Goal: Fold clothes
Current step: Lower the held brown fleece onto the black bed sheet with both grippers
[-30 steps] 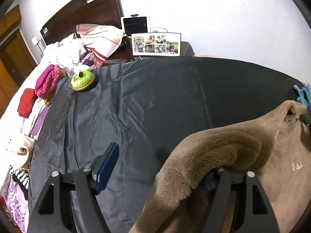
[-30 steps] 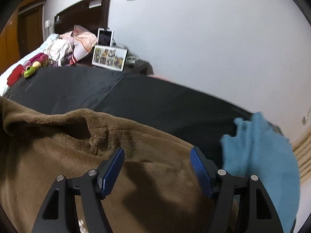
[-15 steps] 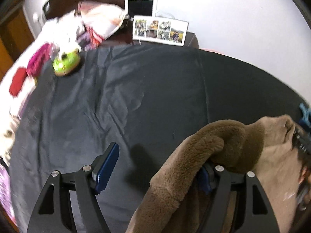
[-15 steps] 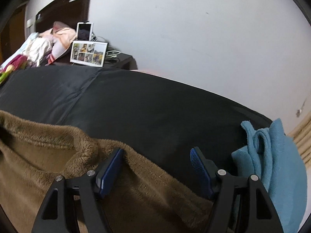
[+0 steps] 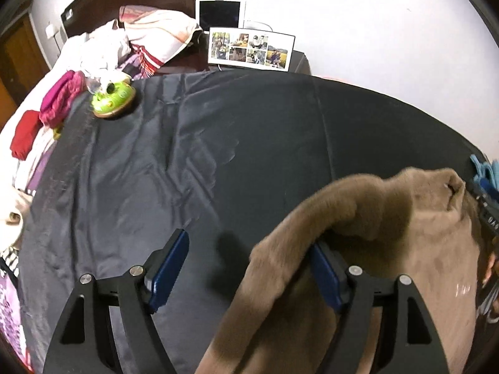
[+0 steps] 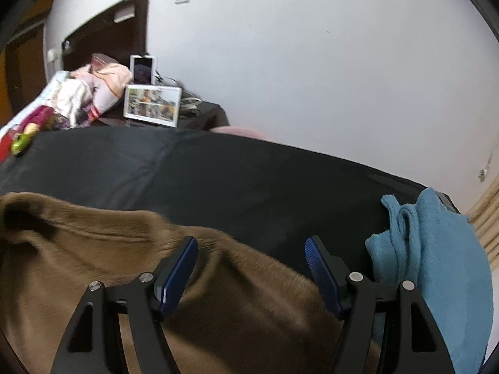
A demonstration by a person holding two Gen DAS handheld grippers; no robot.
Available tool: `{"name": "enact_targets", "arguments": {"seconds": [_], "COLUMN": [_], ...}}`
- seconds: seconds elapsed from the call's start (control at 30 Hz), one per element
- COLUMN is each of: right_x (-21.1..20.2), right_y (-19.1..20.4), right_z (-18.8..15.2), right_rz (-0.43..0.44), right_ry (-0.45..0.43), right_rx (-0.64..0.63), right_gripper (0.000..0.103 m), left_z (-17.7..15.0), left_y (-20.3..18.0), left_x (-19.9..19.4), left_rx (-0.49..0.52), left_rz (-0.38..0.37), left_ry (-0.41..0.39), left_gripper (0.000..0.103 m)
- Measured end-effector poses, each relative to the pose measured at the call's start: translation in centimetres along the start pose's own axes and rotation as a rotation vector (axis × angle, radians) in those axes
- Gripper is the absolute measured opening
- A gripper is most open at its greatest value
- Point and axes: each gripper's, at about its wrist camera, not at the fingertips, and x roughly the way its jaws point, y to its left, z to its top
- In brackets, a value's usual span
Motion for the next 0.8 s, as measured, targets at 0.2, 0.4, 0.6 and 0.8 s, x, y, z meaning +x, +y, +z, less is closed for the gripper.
{"name": "enact_targets", "arguments": {"seconds": [0.2, 0.4, 0.6, 0.8], "right_x": [-4.1, -6.9, -7.3, -7.6], "right_y": [2.3, 5.3, 7.3, 8.4], "right_z": [-1.2, -4.1, -6.9, -9.0], "right_rz": [0.094, 0.184, 0.253, 0.254], "right_ry": [-0.018, -0.007, 0.047, 0.063], "right_rx": [-0.022, -0.045, -0.032, -0.058], "right_gripper": [0.074, 0.074, 0.074, 0.074], "left_z": [-2.8, -7.7, -12.9, -18.1], "left_y": [1.8, 3.9, 5.3, 5.3], "left_x": [-2.1, -6.1, -10.6, -12.6], "left_rx": [0.025, 0.021, 0.029, 0.071], "left_rz": [0.0, -0.028, -0.066, -0.15], "left_ry": [0.001, -0.034, -0.084, -0.078], "left_gripper": [0.079, 0.079, 0.079, 0.08]}}
